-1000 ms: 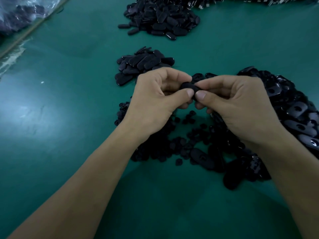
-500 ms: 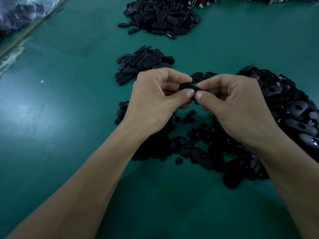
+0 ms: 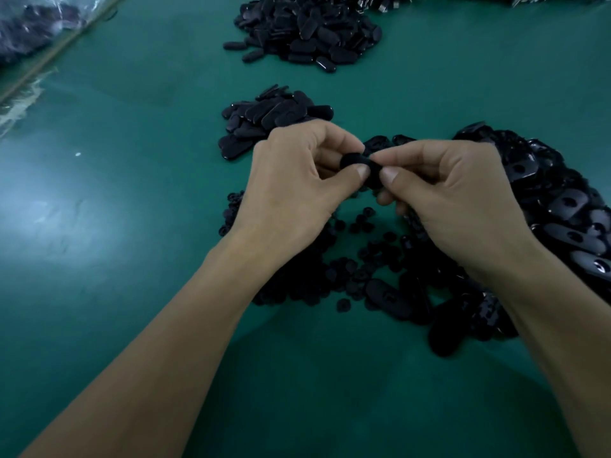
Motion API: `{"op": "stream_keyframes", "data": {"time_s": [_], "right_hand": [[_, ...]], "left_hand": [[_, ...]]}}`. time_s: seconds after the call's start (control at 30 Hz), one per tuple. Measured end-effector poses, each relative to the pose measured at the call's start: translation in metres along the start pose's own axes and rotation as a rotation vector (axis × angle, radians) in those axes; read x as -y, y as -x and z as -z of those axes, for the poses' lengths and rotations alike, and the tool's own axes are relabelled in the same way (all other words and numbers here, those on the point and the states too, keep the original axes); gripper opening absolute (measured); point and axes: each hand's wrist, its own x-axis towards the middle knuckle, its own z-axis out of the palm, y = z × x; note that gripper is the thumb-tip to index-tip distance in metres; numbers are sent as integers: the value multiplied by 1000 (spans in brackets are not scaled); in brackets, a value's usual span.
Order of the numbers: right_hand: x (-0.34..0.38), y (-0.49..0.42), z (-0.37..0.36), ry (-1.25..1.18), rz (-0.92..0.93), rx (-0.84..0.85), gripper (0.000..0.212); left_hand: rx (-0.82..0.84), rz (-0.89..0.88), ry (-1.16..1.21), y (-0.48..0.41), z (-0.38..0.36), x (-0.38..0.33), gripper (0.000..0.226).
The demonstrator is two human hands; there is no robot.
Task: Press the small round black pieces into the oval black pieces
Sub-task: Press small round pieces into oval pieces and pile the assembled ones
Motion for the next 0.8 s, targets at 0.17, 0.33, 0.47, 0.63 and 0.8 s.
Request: {"op": "stream_keyframes", "data": {"time_s": [0.17, 0.33, 0.47, 0.63, 0.8], "right_hand": [[-5, -2, 9, 217, -35, -177, 30], [-10, -1, 16, 613, -74, -132, 26], [-11, -1, 18, 787, -139, -31, 37], [-3, 2, 20, 920, -205, -8, 40], [-3, 1, 20, 895, -212, 15, 32]], "left_hand": [[-140, 103, 109, -8, 11, 7, 22], [-290, 151, 124, -30, 22, 13, 19], [-369, 202, 15, -49, 22, 24, 19], [-376, 216, -128, -62, 20, 34, 16], [-332, 203, -268, -63, 17, 38, 17]]}}
